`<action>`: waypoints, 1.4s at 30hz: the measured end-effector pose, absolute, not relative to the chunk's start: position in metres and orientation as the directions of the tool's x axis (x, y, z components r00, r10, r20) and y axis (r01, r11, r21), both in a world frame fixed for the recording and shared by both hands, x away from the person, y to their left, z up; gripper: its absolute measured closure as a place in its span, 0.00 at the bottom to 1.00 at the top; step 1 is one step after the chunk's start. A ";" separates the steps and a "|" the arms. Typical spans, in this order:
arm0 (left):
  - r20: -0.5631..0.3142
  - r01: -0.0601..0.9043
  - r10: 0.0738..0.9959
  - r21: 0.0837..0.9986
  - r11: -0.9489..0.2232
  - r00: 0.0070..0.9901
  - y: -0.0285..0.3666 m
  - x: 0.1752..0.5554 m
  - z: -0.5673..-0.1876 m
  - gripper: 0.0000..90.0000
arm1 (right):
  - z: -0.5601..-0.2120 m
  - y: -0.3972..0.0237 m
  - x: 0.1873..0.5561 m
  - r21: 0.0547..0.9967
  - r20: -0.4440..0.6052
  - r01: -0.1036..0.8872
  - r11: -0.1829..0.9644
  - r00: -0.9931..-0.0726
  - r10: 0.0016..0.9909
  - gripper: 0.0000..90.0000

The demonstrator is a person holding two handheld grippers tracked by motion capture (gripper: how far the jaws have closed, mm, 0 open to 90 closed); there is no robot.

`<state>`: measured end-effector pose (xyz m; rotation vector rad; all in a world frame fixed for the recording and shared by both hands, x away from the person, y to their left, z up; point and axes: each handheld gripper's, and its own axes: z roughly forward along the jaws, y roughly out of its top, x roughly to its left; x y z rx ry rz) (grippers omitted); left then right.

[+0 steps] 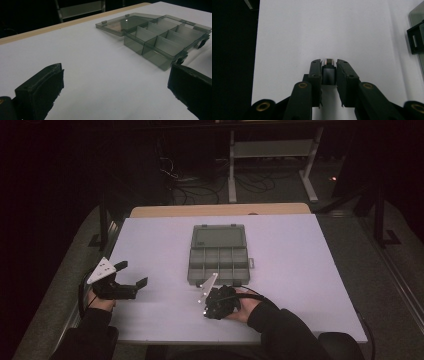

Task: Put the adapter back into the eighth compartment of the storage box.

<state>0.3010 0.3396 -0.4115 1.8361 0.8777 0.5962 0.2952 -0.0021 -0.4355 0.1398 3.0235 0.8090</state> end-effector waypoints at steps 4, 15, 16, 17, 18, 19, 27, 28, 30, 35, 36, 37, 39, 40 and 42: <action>0.018 0.306 0.785 0.915 -0.262 0.619 0.340 0.301 -0.412 0.00 | -0.435 -0.002 0.297 0.496 0.025 0.092 0.864 -0.995 0.092 0.83; 0.018 0.306 0.785 0.915 -0.262 0.619 0.340 0.301 -0.412 0.00 | -0.427 -0.007 0.301 0.520 0.009 0.102 0.848 -0.993 0.114 0.83; 0.018 0.306 0.785 0.915 -0.262 0.619 0.340 0.301 -0.412 0.00 | -0.426 -0.007 0.301 0.520 0.003 0.102 0.848 -0.993 0.117 0.83; 0.018 0.306 0.785 0.915 -0.262 0.619 0.340 0.301 -0.412 0.00 | -0.426 -0.008 0.301 0.521 0.006 0.108 0.847 -0.992 0.123 0.83; 0.017 0.307 0.786 0.915 -0.261 0.618 0.340 0.301 -0.412 0.00 | -0.425 -0.009 0.302 0.521 0.007 0.111 0.846 -0.992 0.126 0.83; 0.017 0.307 0.786 0.915 -0.261 0.618 0.340 0.301 -0.412 0.00 | -0.425 -0.009 0.302 0.521 0.007 0.111 0.846 -0.992 0.126 0.83; 0.018 0.306 0.786 0.915 -0.262 0.619 0.340 0.301 -0.412 0.00 | -0.415 -0.015 0.306 0.546 -0.003 0.117 0.829 -0.990 0.142 0.83; 0.018 0.306 0.785 0.915 -0.262 0.619 0.340 0.301 -0.412 0.00 | -0.415 -0.015 0.306 0.546 -0.003 0.117 0.829 -0.990 0.142 0.83; 0.018 0.306 0.785 0.915 -0.262 0.619 0.340 0.301 -0.412 0.00 | -0.411 -0.018 0.307 0.555 -0.006 0.122 0.823 -0.989 0.151 0.83; 0.017 0.306 0.785 0.915 -0.262 0.619 0.340 0.301 -0.412 0.00 | -0.407 -0.022 0.309 0.565 -0.009 0.130 0.815 -0.987 0.163 0.83; 0.018 0.306 0.785 0.915 -0.262 0.619 0.340 0.301 -0.412 0.00 | -0.406 -0.023 0.310 0.566 -0.010 0.129 0.814 -0.987 0.163 0.83; 0.018 0.306 0.785 0.915 -0.262 0.619 0.340 0.301 -0.412 0.00 | -0.406 -0.023 0.310 0.568 -0.011 0.129 0.813 -0.986 0.164 0.83; 0.017 0.306 0.785 0.915 -0.262 0.619 0.340 0.301 -0.412 0.00 | -0.405 -0.024 0.310 0.569 -0.011 0.134 0.811 -0.985 0.170 0.83; 0.017 0.307 0.786 0.915 -0.261 0.618 0.340 0.301 -0.411 0.00 | -0.403 -0.027 0.312 0.572 -0.007 0.142 0.808 -0.984 0.178 0.83; 0.017 0.307 0.786 0.915 -0.261 0.618 0.340 0.301 -0.411 0.00 | -0.402 -0.027 0.312 0.574 -0.004 0.147 0.806 -0.983 0.182 0.83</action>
